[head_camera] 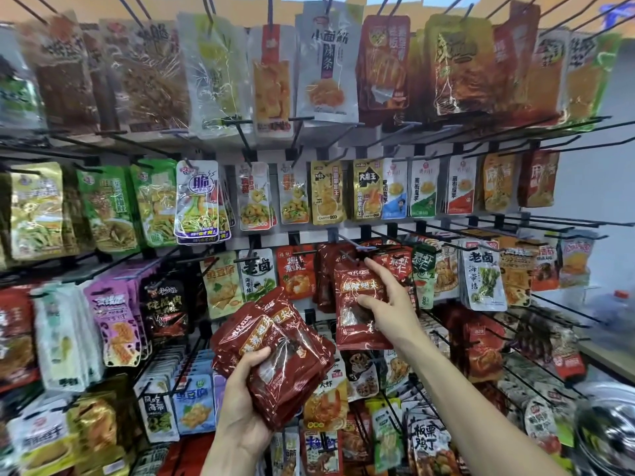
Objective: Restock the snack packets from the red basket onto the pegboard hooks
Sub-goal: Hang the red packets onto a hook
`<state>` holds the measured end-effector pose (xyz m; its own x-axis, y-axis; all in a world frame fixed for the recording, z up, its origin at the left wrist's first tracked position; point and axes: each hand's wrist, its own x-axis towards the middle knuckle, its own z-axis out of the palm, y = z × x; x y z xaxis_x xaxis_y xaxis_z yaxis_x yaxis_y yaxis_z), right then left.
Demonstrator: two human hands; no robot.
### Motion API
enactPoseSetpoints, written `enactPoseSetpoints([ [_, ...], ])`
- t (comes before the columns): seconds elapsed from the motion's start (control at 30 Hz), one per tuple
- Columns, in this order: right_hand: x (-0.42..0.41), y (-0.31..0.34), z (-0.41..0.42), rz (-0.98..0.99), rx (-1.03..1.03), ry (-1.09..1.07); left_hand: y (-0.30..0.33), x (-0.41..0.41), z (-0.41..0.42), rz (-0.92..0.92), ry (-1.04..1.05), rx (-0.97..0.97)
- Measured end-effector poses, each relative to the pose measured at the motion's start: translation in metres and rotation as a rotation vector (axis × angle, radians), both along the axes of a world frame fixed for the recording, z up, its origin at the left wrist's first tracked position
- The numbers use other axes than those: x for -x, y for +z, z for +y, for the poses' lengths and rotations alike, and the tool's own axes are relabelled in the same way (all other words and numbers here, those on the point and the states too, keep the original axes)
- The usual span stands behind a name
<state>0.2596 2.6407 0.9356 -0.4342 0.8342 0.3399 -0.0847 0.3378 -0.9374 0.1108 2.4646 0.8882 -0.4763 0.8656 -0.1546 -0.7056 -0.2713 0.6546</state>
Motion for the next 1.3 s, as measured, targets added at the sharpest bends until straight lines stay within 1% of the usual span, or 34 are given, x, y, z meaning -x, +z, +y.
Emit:
enactPoseSetpoints([
  [0.1,-0.001,-0.003,0.001,-0.011,-0.035,-0.01,-0.002,-0.001,0.002,-0.019,-0.017,0.0],
  [0.2,-0.002,-0.001,0.006,0.005,-0.003,-0.013,-0.001,-0.005,0.002,-0.006,-0.028,-0.002],
  [0.27,0.002,0.001,0.008,-0.031,-0.016,-0.043,0.0,-0.007,0.003,0.001,-0.03,-0.005],
  [0.5,0.012,0.009,0.023,-0.271,-0.063,-0.113,0.005,-0.008,0.006,0.016,-0.027,-0.001],
  [0.63,0.045,0.019,0.04,-0.381,-0.089,-0.189,0.01,-0.006,0.01,0.001,-0.024,0.009],
  [0.77,0.073,0.019,0.054,-0.657,-0.131,-0.239,0.011,-0.002,0.016,-0.012,-0.053,-0.003],
  [0.87,0.076,0.017,0.051,-0.76,-0.126,-0.22,0.011,0.001,0.018,-0.002,-0.087,-0.006],
  [0.97,0.064,0.017,0.034,-0.729,-0.113,-0.207,0.007,0.004,0.02,-0.005,-0.096,-0.009],
  [1.03,0.049,0.014,0.016,-0.577,-0.049,-0.174,0.004,0.006,0.021,-0.001,-0.095,-0.011],
  [1.1,0.035,0.006,-0.003,-0.395,0.087,-0.048,0.002,0.005,0.023,0.0,-0.109,-0.001],
  [1.13,0.029,0.003,-0.013,-0.358,0.112,0.004,0.001,0.003,0.024,0.003,-0.119,0.0],
  [1.2,0.022,-0.001,-0.029,-0.327,0.054,0.005,-0.001,-0.003,0.027,0.008,-0.14,0.004],
  [1.3,0.009,0.001,-0.05,-0.338,-0.132,-0.143,-0.003,-0.01,0.029,0.018,-0.17,0.014],
])
